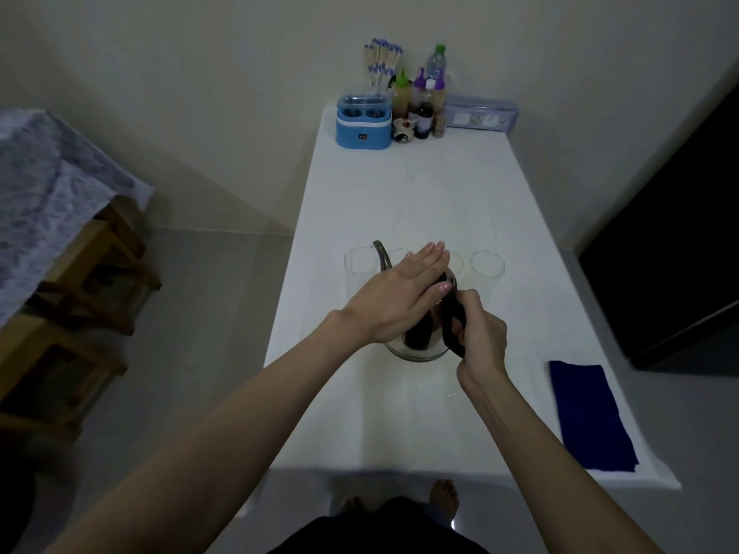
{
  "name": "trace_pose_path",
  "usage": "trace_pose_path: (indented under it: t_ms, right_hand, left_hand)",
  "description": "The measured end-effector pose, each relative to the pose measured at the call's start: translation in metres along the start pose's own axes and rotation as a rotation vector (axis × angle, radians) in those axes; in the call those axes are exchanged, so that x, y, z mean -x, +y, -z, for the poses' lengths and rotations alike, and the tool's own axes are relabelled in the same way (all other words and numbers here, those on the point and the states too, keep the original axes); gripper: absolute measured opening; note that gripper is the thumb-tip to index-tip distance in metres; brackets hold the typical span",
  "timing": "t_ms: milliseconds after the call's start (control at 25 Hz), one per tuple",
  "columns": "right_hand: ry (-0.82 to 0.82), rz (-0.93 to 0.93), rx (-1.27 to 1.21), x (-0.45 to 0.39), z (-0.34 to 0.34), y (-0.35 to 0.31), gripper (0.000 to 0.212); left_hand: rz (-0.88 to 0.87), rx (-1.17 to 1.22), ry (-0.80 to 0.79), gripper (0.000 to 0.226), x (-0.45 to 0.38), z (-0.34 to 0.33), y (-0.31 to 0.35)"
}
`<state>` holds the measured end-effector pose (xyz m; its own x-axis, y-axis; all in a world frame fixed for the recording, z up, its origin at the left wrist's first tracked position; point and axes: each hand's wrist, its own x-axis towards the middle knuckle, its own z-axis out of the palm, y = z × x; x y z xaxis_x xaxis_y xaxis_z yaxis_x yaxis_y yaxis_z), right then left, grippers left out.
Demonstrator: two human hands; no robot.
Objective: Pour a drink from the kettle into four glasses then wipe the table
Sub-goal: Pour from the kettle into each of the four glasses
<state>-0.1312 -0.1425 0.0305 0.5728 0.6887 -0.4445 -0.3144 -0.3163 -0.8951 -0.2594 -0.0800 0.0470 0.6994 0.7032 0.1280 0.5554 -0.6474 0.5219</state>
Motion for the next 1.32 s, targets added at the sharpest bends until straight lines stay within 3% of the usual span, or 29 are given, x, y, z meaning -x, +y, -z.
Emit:
trace_pose_path:
  t_ms: [320, 720, 1320]
  right_hand:
    - [0.054, 0.001, 0.189, 0.001, -0.004, -0.013, 0.040]
    - [0.060, 0.048, 0.278, 0.000, 0.005, -0.021, 0.039]
    - [0.034, 0.080, 0.279, 0.001, 0.010, -0.039, 0.039]
  left_hand:
    - [0.083, 0.168, -0.003, 0.053, 0.001, -0.005, -0.010]
    - [0.102, 0.190, 0.012, 0.056, 0.001, -0.012, -0.005]
    - [0.110, 0.229, 0.046, 0.057, -0.006, -0.008, 0.007]
